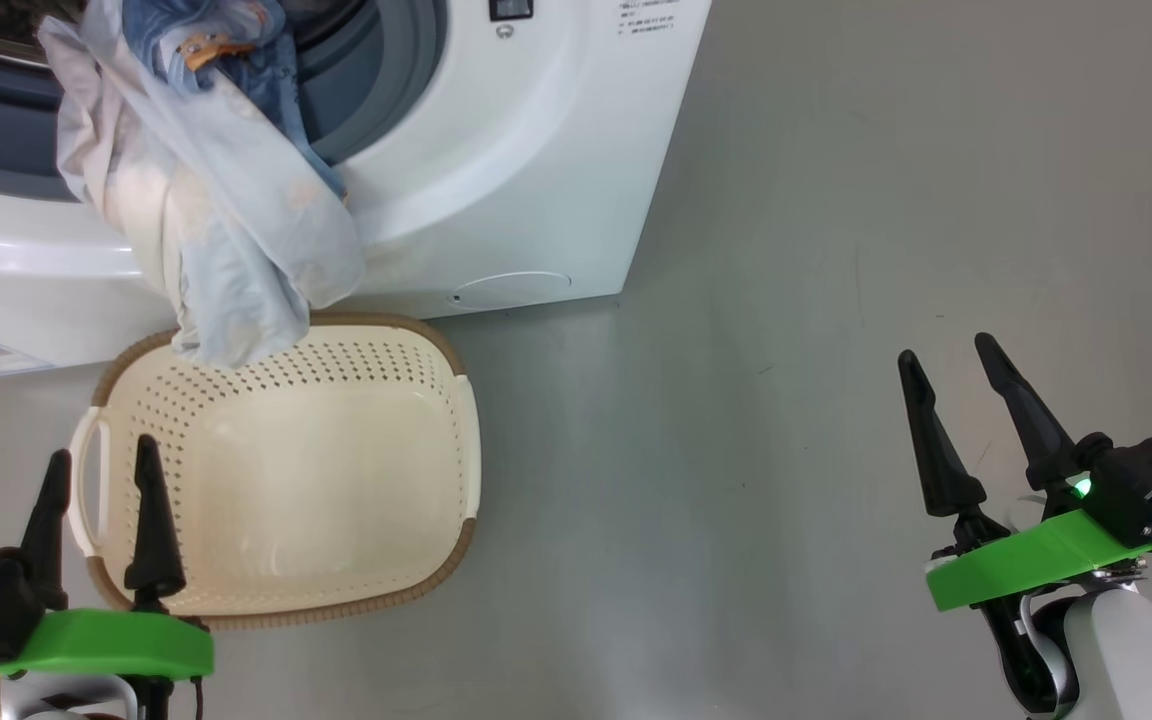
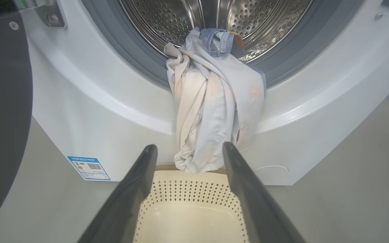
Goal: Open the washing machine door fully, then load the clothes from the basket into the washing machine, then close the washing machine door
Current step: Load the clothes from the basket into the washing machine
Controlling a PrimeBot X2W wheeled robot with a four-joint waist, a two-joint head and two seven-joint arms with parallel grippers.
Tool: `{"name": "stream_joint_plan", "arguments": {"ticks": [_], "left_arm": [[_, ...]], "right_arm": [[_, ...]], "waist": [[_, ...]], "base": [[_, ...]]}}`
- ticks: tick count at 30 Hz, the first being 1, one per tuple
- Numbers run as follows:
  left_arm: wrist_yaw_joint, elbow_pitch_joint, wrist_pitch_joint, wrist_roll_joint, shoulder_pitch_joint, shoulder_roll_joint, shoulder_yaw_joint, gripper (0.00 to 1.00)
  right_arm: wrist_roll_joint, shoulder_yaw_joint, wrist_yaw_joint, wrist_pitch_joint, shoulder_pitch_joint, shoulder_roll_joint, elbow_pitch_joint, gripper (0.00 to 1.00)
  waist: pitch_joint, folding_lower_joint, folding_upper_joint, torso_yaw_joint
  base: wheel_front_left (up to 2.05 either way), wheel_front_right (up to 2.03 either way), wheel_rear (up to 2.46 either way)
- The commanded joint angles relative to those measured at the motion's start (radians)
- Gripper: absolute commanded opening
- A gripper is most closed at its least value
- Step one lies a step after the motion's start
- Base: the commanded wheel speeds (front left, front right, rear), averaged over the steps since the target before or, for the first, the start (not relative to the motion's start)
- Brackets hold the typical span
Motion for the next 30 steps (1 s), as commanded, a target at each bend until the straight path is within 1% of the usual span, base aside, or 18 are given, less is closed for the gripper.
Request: {"name": "stream_joint_plan", "arguments": {"ticks": [1,7,11,25,30], "left_arm": [[-0.001,-0.026,-0.006,-0.001,0.01,0.018,0.035,1.0],[-0.001,-0.011,-0.006,-0.015,-0.014,0.016,0.028,1.0],[-0.002,0.038,-0.006,-0.032,-0.06,0.023,0.011,1.0],[-0.002,0.292,-0.006,-0.071,-0.29,0.099,-0.105,1.0],[-0.002,0.357,-0.006,-0.087,-0.37,0.123,-0.129,1.0]], "right_arm": [[0.004,0.02,0.002,-0.005,0.023,-0.01,-0.021,1.0],[0.003,0.018,0.002,-0.005,0.014,-0.007,-0.028,1.0],[0.002,0.02,0.002,-0.005,-0.006,-0.001,-0.029,1.0],[-0.001,0.026,0.002,-0.005,-0.051,0.018,-0.038,1.0],[-0.001,0.033,0.002,-0.005,-0.065,0.023,-0.039,1.0]], "waist": [[0.001,0.0,0.0,0.001],[0.023,0.0,0.0,0.003],[0.047,0.0,0.0,0.001],[0.127,0.0,0.0,-0.016],[0.15,0.0,0.0,-0.022]], "base": [[0.0,0.0,0.0],[0.0,0.0,0.0],[0.0,0.0,0.0],[0.0,0.0,0.0],[0.0,0.0,0.0]]}}
